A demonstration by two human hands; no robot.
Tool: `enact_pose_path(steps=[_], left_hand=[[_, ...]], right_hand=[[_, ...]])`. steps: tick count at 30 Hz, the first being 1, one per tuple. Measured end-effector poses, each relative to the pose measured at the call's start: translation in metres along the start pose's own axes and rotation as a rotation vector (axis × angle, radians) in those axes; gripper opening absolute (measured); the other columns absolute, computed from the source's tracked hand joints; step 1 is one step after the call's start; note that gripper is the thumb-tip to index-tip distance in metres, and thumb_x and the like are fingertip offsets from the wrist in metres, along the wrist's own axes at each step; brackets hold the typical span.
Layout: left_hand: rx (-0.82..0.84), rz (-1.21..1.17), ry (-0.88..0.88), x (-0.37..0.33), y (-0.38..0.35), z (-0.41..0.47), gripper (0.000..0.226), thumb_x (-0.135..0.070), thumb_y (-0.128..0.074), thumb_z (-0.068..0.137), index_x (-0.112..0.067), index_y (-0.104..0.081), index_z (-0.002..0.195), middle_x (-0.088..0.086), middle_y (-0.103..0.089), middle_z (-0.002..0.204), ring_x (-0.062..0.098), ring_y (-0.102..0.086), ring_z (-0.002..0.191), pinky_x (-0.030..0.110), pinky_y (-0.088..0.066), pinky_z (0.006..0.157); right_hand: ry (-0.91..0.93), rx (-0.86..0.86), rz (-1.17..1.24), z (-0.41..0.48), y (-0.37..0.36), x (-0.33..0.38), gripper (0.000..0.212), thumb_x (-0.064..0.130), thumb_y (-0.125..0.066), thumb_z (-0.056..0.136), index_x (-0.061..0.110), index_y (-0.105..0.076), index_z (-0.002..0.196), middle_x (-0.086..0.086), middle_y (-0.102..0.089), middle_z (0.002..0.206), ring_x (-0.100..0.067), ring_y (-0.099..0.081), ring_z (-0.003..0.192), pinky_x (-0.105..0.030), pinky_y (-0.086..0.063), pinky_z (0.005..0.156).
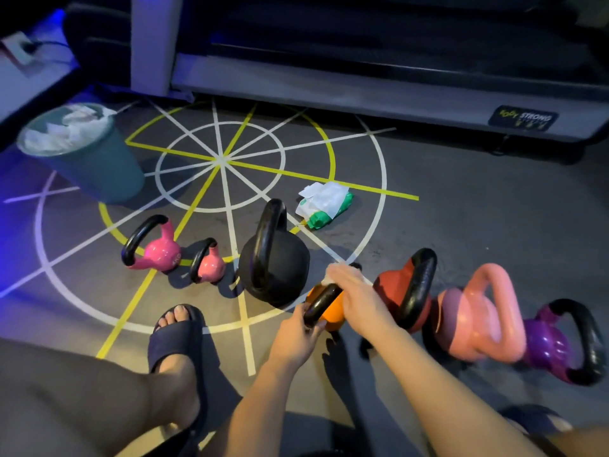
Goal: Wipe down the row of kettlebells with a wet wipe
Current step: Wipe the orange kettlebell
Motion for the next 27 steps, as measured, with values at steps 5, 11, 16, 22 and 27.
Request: enact_pose_path(steps=[5,11,16,22,27], left_hand=[[-0.024,-0.097,0.028,-0.001,0.004,-0.006,0.053,-0.039,-0.074,0.09,-0.02,-0.055,0.136,-0.004,-0.067,0.122,0.014,-0.062,0.116,0.026,-0.047,0.096],[0.083,-0.234,0.135,0.023,0.005,-0.004,0.05,-0.023,-0.075,0.089,-0.026,-0.052,0.133,-0.007,-0.066,0.119,0.016,-0.064,0.113,0.037,-0.054,0.097],[0.146,-0.508,0.318,0.031,0.0,-0.01,0.05,-0.009,-0.07,0.092,-0.025,-0.05,0.135,-0.005,-0.062,0.128,0.021,-0.062,0.117,0.044,-0.05,0.099],[0.203,-0.532,0.292,0.019,0.003,-0.024,0.053,-0.008,-0.061,0.099,-0.028,-0.04,0.143,-0.007,-0.051,0.143,0.019,-0.051,0.128,0.043,-0.046,0.105],[0.232,-0.545,0.223,0.02,0.01,-0.038,0.039,-0.017,-0.056,0.102,-0.037,-0.047,0.135,-0.004,-0.062,0.132,0.01,-0.06,0.118,0.046,-0.05,0.105]], right_hand=[[0.025,0.075,-0.095,0.0,-0.017,-0.01,0.062,-0.008,-0.043,0.097,0.021,-0.039,0.152,0.004,-0.023,0.163,-0.017,-0.007,0.153,-0.037,-0.004,0.126],[0.271,0.273,-0.171,-0.028,-0.071,0.043,0.065,-0.012,-0.047,0.091,0.016,-0.043,0.149,0.004,-0.024,0.161,-0.011,0.0,0.151,-0.041,0.005,0.125],[0.084,0.166,-0.256,-0.003,-0.04,0.012,0.073,-0.01,-0.046,0.093,0.024,-0.03,0.155,0.009,-0.014,0.164,-0.007,0.006,0.146,-0.043,0.006,0.123],[0.096,0.255,-0.362,-0.011,-0.038,0.024,0.077,-0.013,-0.046,0.09,0.023,-0.027,0.156,0.011,-0.011,0.164,-0.021,-0.002,0.153,-0.042,-0.006,0.125],[0.462,0.328,-0.508,-0.043,-0.094,0.068,0.074,-0.015,-0.062,0.074,0.006,-0.048,0.144,-0.011,-0.042,0.154,-0.025,-0.027,0.149,-0.05,-0.001,0.122]])
Point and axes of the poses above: each hand's wrist, its own z-axis towards the middle knuckle, its own y-axis out of the back of the hand, x = y × z, the point moved 9 cm from there along z, towards the middle knuckle
